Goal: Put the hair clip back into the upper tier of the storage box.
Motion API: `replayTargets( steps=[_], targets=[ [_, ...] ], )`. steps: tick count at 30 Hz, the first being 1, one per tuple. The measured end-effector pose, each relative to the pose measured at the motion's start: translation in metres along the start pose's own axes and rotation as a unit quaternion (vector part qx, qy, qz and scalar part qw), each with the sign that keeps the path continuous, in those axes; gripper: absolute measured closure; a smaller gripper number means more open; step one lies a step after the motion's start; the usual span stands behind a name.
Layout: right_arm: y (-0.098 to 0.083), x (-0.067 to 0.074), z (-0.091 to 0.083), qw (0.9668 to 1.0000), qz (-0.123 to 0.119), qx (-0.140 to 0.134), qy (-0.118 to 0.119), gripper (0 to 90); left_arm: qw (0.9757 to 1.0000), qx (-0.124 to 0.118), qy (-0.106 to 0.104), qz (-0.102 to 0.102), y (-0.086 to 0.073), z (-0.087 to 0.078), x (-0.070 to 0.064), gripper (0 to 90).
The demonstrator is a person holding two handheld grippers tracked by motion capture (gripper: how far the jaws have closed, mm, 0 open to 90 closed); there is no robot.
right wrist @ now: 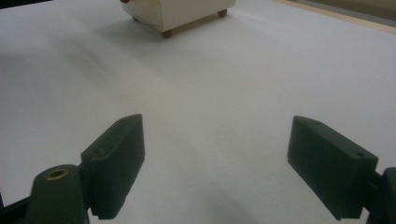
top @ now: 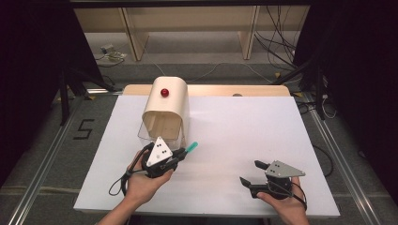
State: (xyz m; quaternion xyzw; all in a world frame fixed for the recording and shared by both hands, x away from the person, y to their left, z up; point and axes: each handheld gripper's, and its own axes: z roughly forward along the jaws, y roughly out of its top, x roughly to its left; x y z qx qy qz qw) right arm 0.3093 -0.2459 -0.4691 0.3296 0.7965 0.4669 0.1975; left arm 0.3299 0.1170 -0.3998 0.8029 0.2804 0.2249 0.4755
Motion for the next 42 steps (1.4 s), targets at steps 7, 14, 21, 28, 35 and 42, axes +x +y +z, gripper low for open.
replayTargets(
  steps=[7, 14, 21, 28, 35, 42],
  targets=[
    [-0.0002, -0.0003, 0.0005, 1.0000, -0.001, -0.002, 0.001, 20.1, 1.0000, -0.002, 0.000, -0.001, 0.0012, -0.0010, -0.0002, 83.1],
    [-0.0002, 0.0000, 0.0003, 1.0000, 0.002, 0.000, 0.000, 20.1, 1.0000, -0.005, 0.000, 0.000, 0.0028, -0.0025, -0.0005, 83.1],
    [-0.0001, 0.0001, -0.0001, 1.0000, 0.002, 0.001, -0.001, 20.1, 1.0000, -0.007, -0.001, 0.000, 0.0045, -0.0041, 0.0001, 83.1],
    [-0.0002, -0.0002, 0.0006, 1.0000, 0.000, -0.002, 0.000, 20.1, 1.0000, -0.010, 0.003, -0.001, 0.0058, -0.0059, 0.0017, 83.1],
    [-0.0002, -0.0004, -0.0002, 1.0000, 0.002, 0.001, -0.002, 20.1, 0.9999, -0.014, 0.006, -0.001, 0.0077, -0.0080, 0.0027, 83.1],
    [-0.0002, -0.0003, 0.0001, 1.0000, 0.002, 0.001, -0.001, 20.1, 0.9999, -0.014, 0.007, -0.001, 0.0090, -0.0093, 0.0036, 83.1]
  ],
)
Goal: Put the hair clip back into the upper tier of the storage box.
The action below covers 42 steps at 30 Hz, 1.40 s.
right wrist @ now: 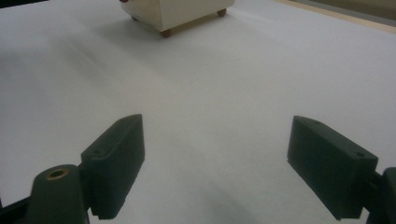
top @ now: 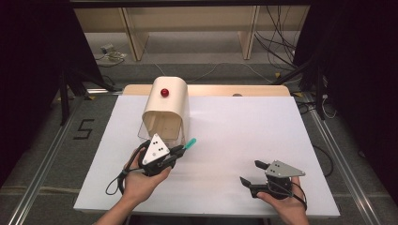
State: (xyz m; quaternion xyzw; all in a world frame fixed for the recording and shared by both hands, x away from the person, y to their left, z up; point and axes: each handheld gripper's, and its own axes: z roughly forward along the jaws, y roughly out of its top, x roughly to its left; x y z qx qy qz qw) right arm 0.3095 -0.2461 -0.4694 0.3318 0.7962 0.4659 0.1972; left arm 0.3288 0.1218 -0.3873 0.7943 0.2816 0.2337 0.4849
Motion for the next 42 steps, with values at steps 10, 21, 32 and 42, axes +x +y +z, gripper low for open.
replayTargets(
  steps=[10, 21, 32, 42],
  targets=[
    [0.0001, -0.0004, 0.0005, 1.0000, -0.001, -0.002, 0.000, 20.1, 1.0000, -0.005, 0.002, -0.004, 0.0018, -0.0016, 0.0007, 83.1],
    [0.0001, -0.0004, 0.0005, 1.0000, -0.001, -0.001, -0.001, 20.1, 0.9999, -0.008, 0.003, -0.006, 0.0042, -0.0037, 0.0021, 83.1],
    [0.0000, -0.0002, 0.0004, 1.0000, 0.001, -0.001, -0.001, 20.1, 0.9999, -0.009, 0.005, -0.008, 0.0067, -0.0057, 0.0036, 83.1],
    [0.0001, -0.0005, 0.0006, 1.0000, -0.001, -0.002, 0.000, 20.1, 0.9999, -0.008, 0.005, -0.009, 0.0081, -0.0070, 0.0051, 83.1]
  ],
)
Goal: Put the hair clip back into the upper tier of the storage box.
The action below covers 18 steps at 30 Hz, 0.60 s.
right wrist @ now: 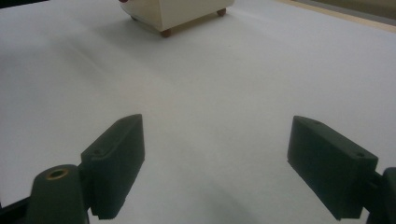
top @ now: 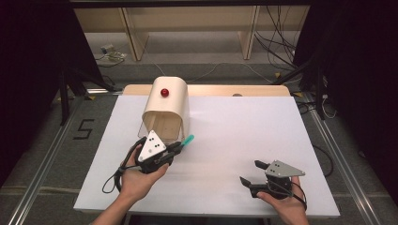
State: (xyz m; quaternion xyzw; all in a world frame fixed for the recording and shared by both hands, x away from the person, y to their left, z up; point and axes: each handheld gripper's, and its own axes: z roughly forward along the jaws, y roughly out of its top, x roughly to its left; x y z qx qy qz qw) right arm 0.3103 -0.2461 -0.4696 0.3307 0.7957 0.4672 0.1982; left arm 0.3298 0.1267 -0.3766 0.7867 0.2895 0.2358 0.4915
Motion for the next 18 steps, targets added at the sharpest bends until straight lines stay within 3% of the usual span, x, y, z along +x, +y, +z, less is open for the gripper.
replayTargets(
  steps=[18],
  targets=[
    [-0.0001, 0.0003, -0.0004, 1.0000, 0.002, 0.004, -0.001, 20.1, 0.9999, -0.006, 0.008, -0.005, 0.0028, -0.0048, 0.0053, 83.1]
  ],
)
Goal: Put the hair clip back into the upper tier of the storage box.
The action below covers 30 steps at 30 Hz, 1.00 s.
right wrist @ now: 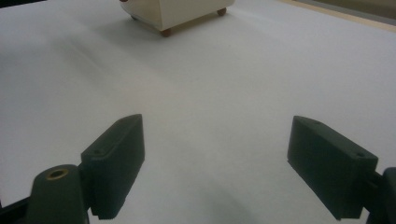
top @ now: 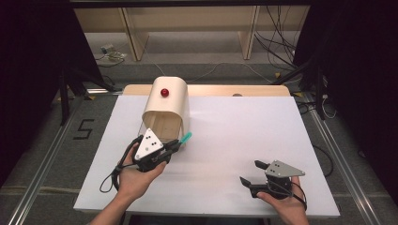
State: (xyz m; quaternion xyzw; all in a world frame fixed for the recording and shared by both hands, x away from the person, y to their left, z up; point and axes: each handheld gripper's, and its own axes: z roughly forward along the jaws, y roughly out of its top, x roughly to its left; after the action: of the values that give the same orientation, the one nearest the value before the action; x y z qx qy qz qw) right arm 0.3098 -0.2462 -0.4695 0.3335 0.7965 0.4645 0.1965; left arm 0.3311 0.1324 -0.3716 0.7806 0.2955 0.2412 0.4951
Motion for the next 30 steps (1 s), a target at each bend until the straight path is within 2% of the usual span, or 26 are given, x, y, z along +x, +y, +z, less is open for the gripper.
replayTargets(
  steps=[30],
  targets=[
    [-0.0001, 0.0000, -0.0002, 1.0000, 0.000, 0.000, 0.000, 20.0, 0.9999, -0.006, 0.008, -0.009, 0.0008, -0.0044, 0.0057, 83.1]
  ],
)
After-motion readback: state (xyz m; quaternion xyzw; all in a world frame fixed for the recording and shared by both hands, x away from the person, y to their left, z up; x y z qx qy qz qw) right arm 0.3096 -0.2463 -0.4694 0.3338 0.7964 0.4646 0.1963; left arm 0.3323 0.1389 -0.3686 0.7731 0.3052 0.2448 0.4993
